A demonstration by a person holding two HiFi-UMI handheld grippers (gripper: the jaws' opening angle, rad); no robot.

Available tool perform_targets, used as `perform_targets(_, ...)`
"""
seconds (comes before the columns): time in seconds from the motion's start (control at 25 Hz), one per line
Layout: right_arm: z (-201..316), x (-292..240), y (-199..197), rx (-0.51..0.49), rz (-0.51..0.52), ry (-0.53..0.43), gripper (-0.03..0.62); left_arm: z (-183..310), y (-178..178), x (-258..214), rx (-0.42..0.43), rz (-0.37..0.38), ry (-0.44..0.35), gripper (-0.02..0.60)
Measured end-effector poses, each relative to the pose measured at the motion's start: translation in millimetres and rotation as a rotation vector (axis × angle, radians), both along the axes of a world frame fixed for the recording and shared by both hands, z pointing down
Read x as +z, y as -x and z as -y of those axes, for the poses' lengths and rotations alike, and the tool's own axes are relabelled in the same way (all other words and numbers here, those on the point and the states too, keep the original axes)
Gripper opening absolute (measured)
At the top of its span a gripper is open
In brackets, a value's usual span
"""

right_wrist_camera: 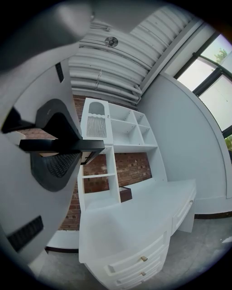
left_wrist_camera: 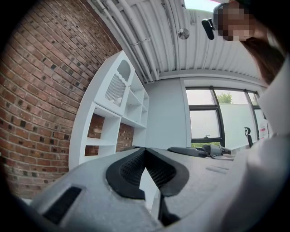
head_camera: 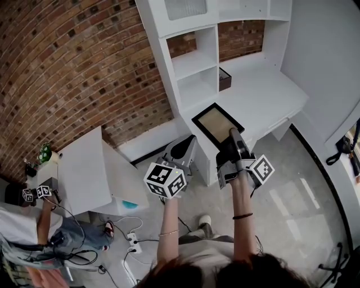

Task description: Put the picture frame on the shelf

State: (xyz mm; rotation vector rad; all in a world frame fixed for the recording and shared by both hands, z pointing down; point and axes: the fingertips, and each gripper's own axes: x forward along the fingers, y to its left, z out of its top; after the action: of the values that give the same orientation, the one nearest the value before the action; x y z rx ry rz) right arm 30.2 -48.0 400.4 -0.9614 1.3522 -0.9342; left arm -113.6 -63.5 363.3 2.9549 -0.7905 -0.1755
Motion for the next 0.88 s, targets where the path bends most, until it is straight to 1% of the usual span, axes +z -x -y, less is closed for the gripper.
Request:
perform_targets(0.24, 16, 0, -5, 0.004, -0.021, 0.012, 0.071, 20, -12, -1, 0.024, -0.01, 0.004, 0.011)
perform_targets(0.4, 28, 0, -8, 0.009, -0.026, 0.019, 0.071, 36, -14, -3, 0.015, -0.019, 0.004, 0.011)
perform_targets(0.6, 41, -1, -12, 0.017, -0.021, 0.012, 0.071, 50, -21, -2, 0.027, -0.019, 0.003, 0.011)
perform_targets(0.88, 52, 5, -13, 0.038, -0.005, 0.013, 0.071, 64, -15, 1, 0.029, -0.019, 0.005, 0.011)
